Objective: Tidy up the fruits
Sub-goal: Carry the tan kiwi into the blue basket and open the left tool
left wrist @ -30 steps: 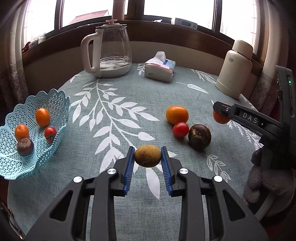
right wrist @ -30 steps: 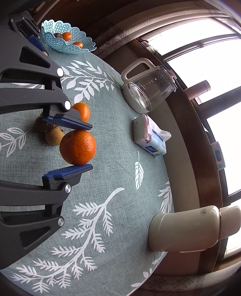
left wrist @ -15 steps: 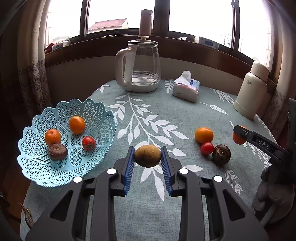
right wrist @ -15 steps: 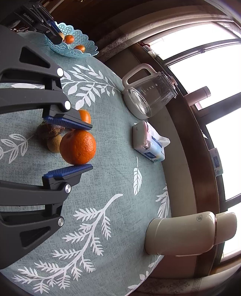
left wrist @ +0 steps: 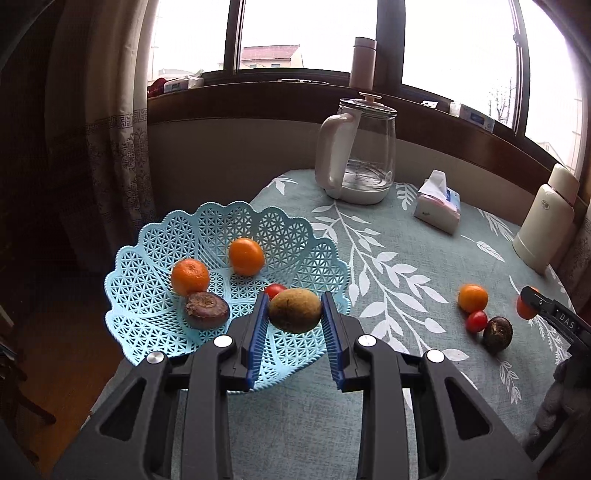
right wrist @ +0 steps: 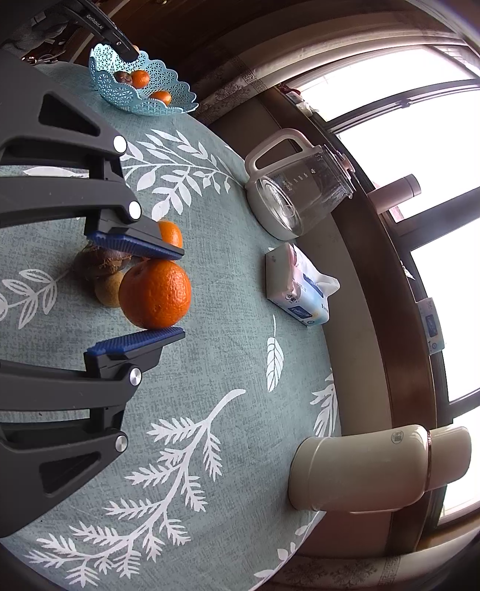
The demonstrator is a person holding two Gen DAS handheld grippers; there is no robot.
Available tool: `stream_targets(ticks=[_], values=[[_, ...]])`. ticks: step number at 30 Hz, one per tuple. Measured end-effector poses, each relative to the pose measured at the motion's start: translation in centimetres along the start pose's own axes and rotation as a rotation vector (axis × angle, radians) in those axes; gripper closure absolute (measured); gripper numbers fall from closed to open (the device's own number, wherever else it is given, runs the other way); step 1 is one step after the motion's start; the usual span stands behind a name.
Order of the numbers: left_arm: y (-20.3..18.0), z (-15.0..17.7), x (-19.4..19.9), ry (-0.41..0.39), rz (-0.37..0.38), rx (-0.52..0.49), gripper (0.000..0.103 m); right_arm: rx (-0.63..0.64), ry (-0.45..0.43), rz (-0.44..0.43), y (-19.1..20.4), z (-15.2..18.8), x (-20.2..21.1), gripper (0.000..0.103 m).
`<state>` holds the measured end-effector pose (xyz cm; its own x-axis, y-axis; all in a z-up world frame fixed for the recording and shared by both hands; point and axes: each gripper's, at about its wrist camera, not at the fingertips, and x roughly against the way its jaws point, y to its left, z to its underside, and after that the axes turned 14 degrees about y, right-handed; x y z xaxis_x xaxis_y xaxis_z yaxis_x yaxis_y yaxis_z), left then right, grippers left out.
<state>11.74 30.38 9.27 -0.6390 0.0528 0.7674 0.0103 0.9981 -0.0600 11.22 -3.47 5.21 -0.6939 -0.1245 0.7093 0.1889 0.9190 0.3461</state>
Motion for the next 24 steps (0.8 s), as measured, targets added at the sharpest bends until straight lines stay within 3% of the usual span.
stream_targets(ticks=[14,24], values=[[2.6,0.5,-1.2,0.036,-0.034,0.052,0.072,0.006,0.007,0.005,0.2,0.1,-0.3,0.065],[5.0,1.0,0.0,0.016,-0.063,0.099,0.072,0.015,0.003,-0.003,0.4,0.2,-0.2,0.065]])
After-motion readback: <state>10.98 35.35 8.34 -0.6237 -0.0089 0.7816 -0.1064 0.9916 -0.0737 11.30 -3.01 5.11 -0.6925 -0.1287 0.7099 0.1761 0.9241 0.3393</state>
